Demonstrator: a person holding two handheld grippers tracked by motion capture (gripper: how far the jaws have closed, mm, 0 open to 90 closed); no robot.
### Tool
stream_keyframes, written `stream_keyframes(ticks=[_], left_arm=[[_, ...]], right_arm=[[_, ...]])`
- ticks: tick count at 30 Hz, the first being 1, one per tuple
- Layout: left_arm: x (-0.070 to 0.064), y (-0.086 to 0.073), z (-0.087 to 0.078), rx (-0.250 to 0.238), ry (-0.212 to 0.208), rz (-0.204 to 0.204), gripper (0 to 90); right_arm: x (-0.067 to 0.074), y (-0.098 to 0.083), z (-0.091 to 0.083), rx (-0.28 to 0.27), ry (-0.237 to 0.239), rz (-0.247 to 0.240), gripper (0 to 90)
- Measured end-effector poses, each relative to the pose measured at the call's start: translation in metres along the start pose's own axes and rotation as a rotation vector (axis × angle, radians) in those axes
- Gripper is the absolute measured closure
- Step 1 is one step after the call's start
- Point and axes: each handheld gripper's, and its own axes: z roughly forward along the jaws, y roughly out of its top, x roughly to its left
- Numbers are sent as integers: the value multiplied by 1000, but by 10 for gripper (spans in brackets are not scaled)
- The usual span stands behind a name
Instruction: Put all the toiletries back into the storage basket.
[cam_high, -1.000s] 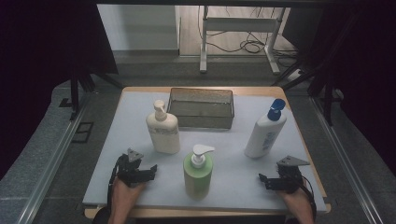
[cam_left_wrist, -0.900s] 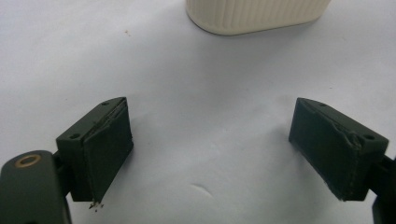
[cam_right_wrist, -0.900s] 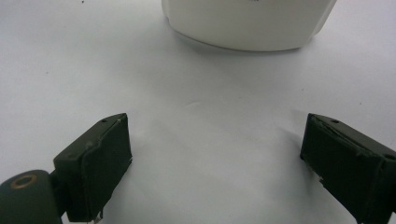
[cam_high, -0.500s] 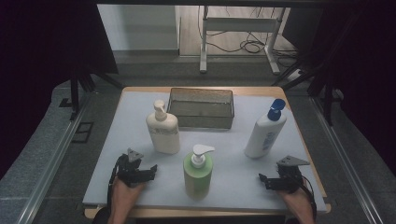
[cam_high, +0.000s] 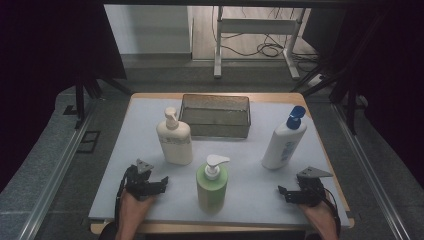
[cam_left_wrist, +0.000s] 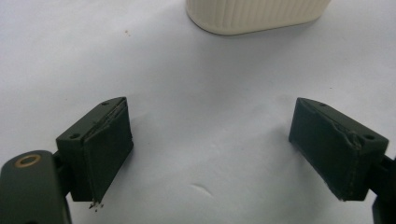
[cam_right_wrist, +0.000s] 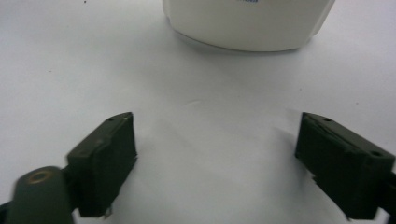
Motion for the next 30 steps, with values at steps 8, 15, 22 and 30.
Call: stream_keyframes(ticks=[8, 15, 22, 30], left_arm=[[0, 0, 0, 0, -1, 0, 126], [0, 0, 0, -1, -1, 0, 126], [0, 0, 0, -1, -1, 0, 126], [0, 0, 0, -1, -1, -1, 126]], right_arm=[[-3, 3, -2, 17, 11, -6, 176], [-13, 7, -5, 9, 14, 4, 323], [-27, 13, -6, -16, 23, 21, 590], [-36, 18, -3, -20, 14, 36, 839]])
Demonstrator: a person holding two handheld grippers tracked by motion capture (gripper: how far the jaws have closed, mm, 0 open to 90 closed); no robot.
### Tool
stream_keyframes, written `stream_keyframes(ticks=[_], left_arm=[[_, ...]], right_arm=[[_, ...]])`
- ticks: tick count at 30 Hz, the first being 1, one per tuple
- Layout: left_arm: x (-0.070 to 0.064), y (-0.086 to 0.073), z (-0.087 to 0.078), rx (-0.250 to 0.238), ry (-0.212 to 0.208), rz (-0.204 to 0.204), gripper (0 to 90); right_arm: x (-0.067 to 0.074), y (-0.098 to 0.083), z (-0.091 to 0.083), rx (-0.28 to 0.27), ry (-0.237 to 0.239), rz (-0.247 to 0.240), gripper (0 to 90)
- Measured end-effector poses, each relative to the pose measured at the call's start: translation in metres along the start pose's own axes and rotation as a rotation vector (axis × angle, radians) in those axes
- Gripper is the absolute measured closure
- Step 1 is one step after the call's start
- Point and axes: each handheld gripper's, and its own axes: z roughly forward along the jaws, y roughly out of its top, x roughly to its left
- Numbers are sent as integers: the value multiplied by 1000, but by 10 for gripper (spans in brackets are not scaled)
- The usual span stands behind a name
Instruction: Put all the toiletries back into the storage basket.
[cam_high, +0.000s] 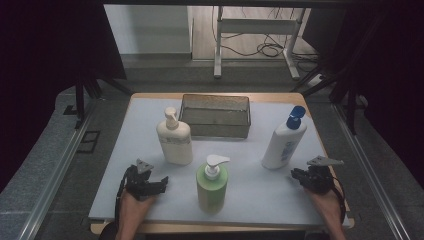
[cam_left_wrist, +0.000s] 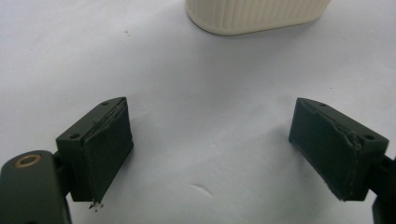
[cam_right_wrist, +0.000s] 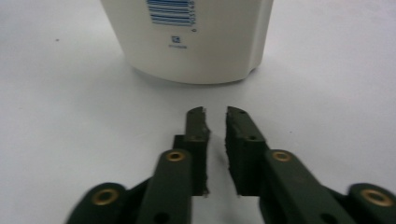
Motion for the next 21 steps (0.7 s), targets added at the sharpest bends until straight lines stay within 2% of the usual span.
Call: stream_keyframes(ticks=[4, 21], left_arm=[[0, 0, 0, 0, 0, 0, 126], [0, 0, 0, -1, 0, 0, 126]], right_arm=[[-4, 2, 4, 4, -9, 2, 899], [-24, 12, 21, 13, -47, 31, 899]])
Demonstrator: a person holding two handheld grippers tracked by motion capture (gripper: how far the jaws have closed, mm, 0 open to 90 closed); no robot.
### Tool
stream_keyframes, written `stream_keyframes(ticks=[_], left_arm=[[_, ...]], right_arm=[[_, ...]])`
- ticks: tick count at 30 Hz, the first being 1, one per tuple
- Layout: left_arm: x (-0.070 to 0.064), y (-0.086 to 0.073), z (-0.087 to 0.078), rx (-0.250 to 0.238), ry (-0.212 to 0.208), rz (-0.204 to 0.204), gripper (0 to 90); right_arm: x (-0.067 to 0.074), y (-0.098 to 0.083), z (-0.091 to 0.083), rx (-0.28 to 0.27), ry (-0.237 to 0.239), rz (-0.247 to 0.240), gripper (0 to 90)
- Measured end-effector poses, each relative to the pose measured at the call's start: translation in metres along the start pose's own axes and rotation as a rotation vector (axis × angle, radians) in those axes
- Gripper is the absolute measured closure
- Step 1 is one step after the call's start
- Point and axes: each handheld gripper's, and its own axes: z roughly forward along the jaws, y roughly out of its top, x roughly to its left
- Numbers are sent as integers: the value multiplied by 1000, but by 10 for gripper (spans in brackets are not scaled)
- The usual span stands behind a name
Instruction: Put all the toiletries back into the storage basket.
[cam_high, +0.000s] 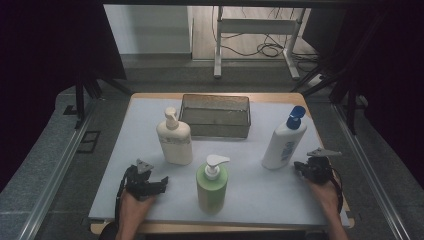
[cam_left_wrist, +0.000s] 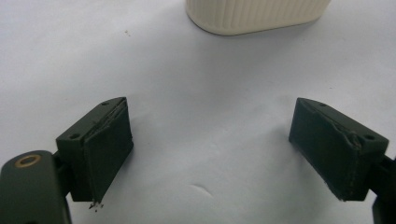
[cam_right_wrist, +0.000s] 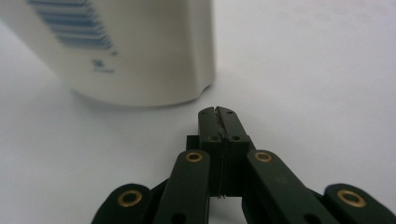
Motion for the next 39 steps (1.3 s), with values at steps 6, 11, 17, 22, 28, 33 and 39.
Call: stream_keyframes(ticks=[6, 11, 17, 22, 28, 33, 39], left_arm=[[0, 0, 0, -1, 0, 0, 126], [0, 0, 0, -1, 0, 0, 126], [0, 0, 0, -1, 0, 0, 126], [0, 0, 0, -1, 0, 0, 126], [0, 0, 0, -1, 0, 0, 126], [0, 0, 0, -1, 0, 0, 126], [0, 0, 0, -1, 0, 0, 126]], right_arm=[[-6, 10, 11, -4, -9, -27, 899], [-9, 16, 17, -8, -21, -34, 899], [-12, 24, 23, -29, 3, -35, 897], [-15, 30, 28, -41, 23, -14, 896], [-17, 34, 33, -48, 33, -29, 896], [-19, 33, 33, -51, 56, -33, 898], [-20, 31, 29, -55, 81, -27, 898]])
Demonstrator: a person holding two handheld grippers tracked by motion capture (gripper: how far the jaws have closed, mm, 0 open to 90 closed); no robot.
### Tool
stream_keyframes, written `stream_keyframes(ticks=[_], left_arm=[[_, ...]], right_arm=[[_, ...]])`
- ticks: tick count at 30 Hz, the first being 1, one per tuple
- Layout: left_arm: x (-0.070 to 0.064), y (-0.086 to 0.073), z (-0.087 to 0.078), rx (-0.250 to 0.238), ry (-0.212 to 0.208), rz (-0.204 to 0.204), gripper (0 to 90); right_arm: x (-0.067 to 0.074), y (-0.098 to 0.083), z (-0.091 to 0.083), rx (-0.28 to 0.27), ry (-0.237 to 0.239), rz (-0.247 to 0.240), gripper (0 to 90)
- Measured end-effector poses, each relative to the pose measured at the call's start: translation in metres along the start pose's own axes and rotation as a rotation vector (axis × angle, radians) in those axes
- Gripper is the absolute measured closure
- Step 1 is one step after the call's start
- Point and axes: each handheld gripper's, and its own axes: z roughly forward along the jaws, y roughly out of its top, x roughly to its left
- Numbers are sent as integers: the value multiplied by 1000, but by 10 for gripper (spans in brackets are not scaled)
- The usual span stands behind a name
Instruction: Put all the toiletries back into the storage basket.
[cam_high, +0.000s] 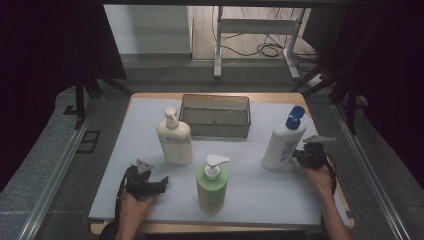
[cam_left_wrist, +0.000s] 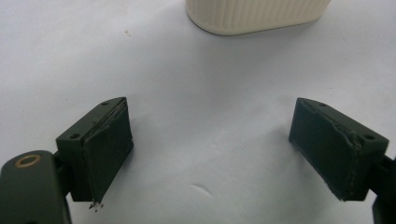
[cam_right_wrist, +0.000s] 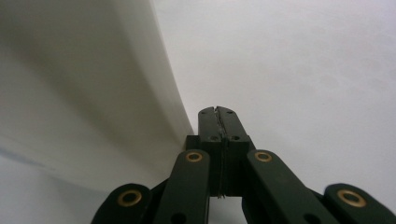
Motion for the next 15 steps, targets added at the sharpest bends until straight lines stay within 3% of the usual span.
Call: stream_keyframes(ticks=[15], left_arm=[[0, 0, 0, 0, 0, 0, 126]], right_arm=[[16, -7, -9, 19, 14, -37, 897]])
